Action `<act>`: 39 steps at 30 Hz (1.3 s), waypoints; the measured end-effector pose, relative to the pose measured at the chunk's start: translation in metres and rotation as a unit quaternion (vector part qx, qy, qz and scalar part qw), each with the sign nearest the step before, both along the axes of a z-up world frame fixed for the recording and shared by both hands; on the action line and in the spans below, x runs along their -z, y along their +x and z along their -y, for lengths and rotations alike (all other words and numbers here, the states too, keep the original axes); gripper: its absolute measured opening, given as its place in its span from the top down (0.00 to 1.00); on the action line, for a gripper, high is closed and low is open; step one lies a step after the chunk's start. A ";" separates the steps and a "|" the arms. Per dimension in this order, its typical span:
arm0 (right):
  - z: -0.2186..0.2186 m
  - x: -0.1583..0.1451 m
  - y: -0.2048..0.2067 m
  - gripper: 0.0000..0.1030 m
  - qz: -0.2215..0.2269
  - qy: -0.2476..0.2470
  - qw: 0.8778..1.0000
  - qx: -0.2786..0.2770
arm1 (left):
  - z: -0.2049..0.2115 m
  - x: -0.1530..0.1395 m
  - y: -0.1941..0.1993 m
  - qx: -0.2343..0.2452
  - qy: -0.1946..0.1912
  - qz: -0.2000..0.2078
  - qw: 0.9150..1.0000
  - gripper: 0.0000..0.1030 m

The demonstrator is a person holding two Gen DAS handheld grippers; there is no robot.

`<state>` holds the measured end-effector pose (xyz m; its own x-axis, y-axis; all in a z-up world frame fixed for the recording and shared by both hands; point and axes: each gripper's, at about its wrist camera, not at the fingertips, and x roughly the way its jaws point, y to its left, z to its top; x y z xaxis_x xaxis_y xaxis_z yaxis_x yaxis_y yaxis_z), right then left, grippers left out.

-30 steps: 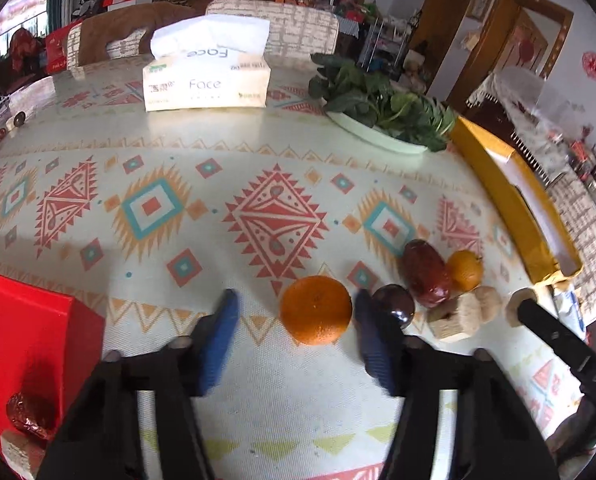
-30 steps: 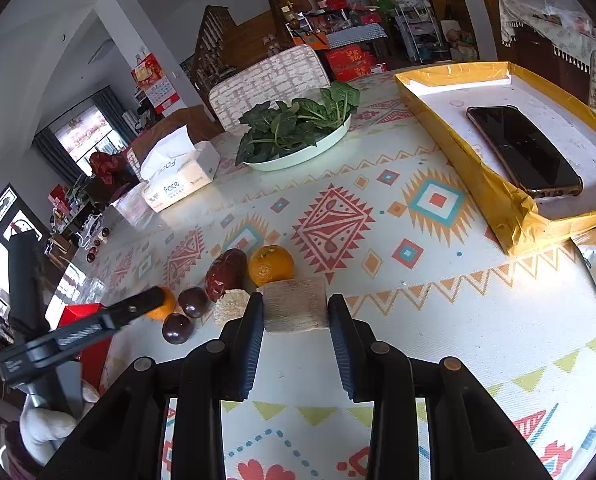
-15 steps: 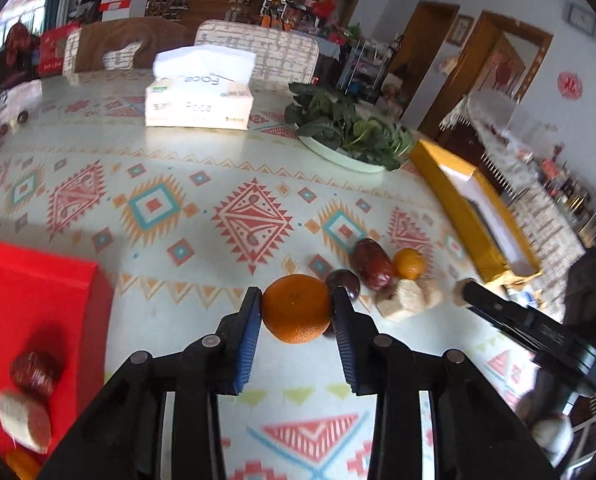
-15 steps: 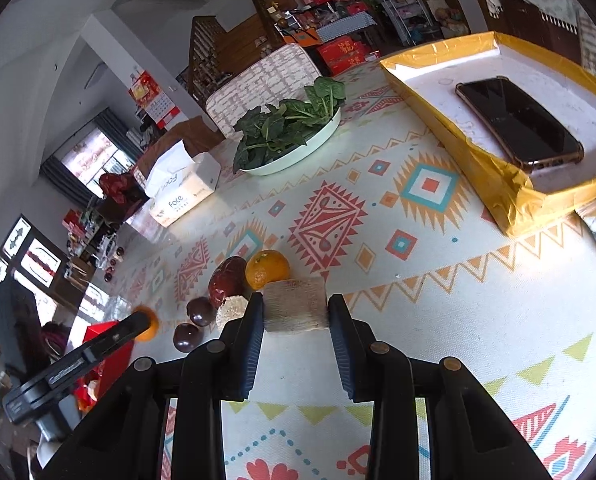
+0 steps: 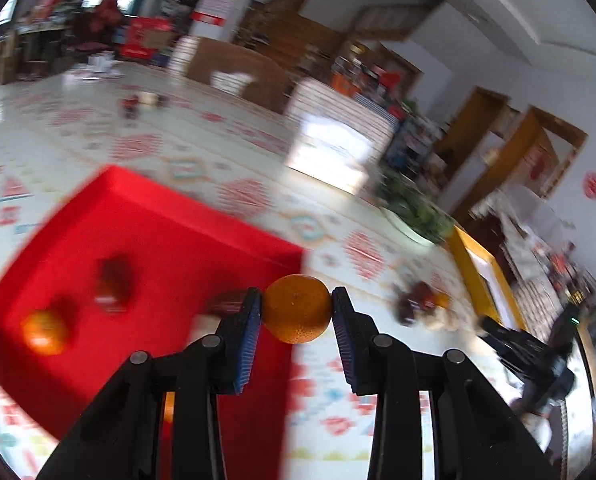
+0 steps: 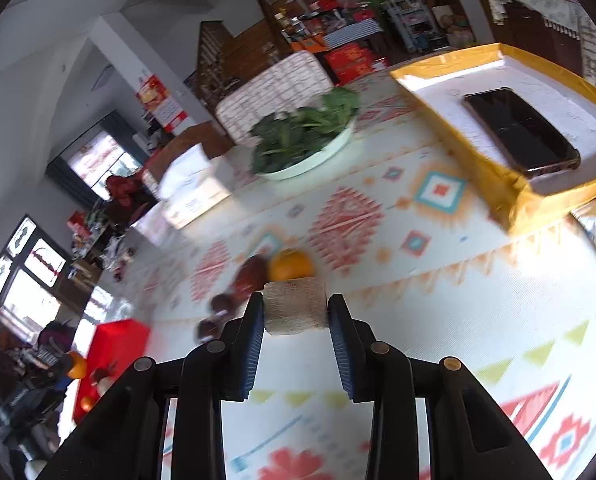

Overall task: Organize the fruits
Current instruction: 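Carry both items over the red tray and open both grippers to drop them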

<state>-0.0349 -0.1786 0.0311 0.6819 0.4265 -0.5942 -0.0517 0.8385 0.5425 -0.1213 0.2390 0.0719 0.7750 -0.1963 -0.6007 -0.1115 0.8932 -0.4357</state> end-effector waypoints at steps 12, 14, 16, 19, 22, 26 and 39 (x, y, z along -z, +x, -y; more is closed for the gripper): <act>-0.151 -0.037 -0.027 0.65 0.027 -0.030 0.987 -0.155 | -0.078 0.033 -0.023 -0.079 -0.040 -0.022 0.996 0.66; -0.181 -0.036 -0.032 0.65 0.026 -0.032 0.982 -0.184 | -0.084 0.034 -0.026 -0.079 -0.042 -0.022 0.996 0.66; -0.205 -0.036 -0.033 0.65 0.024 -0.036 0.977 -0.208 | -0.087 0.036 -0.028 -0.082 -0.039 -0.025 0.996 0.66; -0.238 -0.033 -0.034 0.65 0.024 -0.048 0.970 -0.235 | -0.091 0.040 -0.030 -0.088 -0.031 -0.033 0.995 0.66; -0.268 -0.028 -0.031 0.65 0.017 -0.055 0.965 -0.255 | -0.092 0.043 -0.030 -0.087 -0.023 -0.038 0.995 0.66; -0.300 -0.022 -0.022 0.65 0.003 -0.062 0.960 -0.274 | -0.091 0.041 -0.031 -0.078 -0.022 -0.035 0.996 0.60; -0.362 -0.001 0.005 0.61 -0.023 -0.096 0.950 -0.296 | -0.126 0.028 -0.048 -0.110 -0.052 0.003 0.993 0.34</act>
<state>-0.0302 0.1839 0.0322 0.3273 0.6088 -0.7227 -0.5253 0.7530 0.3963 -0.1691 0.3646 0.0442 0.8093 -0.0829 -0.5815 -0.2957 0.7979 -0.5253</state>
